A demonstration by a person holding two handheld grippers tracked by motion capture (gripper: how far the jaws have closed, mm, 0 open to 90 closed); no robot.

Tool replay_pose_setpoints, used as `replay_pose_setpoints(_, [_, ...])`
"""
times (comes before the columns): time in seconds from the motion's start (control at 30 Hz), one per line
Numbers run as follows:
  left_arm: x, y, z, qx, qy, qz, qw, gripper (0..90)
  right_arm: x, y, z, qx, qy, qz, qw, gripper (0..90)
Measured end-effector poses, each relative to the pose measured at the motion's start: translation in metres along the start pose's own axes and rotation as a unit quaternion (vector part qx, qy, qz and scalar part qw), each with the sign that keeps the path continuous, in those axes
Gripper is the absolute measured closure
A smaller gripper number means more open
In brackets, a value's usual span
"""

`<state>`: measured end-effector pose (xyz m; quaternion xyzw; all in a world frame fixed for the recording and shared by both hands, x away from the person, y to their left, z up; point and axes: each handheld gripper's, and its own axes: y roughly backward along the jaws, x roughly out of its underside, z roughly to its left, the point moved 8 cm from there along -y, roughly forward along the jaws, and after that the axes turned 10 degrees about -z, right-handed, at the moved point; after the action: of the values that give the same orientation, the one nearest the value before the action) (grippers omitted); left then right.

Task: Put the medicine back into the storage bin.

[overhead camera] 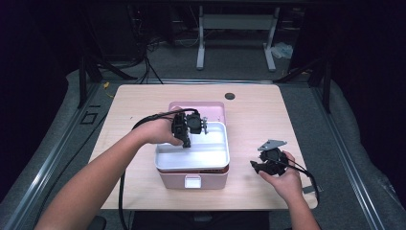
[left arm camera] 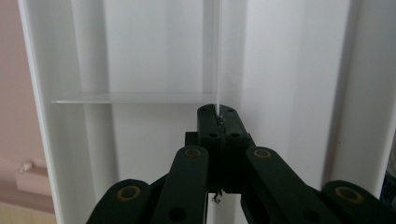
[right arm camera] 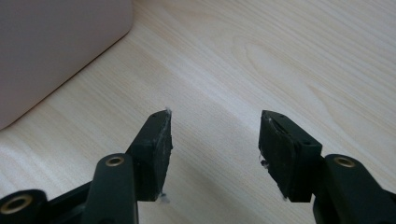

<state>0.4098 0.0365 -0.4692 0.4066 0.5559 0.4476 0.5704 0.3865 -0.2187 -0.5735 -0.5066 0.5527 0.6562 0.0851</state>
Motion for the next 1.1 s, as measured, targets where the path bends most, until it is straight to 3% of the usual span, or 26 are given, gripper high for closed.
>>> replay_pose_setpoints(0.5, [0.000, -0.012, -0.004, 0.000, -0.021, 0.005, 0.9998, 88.5, 0.000, 0.000, 0.000, -0.002, 0.002, -0.001, 1.0000, 43.9])
replay_pose_setpoints(0.9, [0.001, -0.012, -0.005, 0.000, -0.030, -0.002, 0.9996, 88.8, -0.001, 0.000, -0.001, 0.001, 0.000, -0.003, 1.0000, 44.0])
replay_pose_setpoints(1.1, [0.002, -0.012, -0.004, 0.013, -0.028, -0.007, 0.9995, 88.6, -0.001, -0.001, 0.000, -0.002, 0.002, -0.002, 1.0000, 44.0])
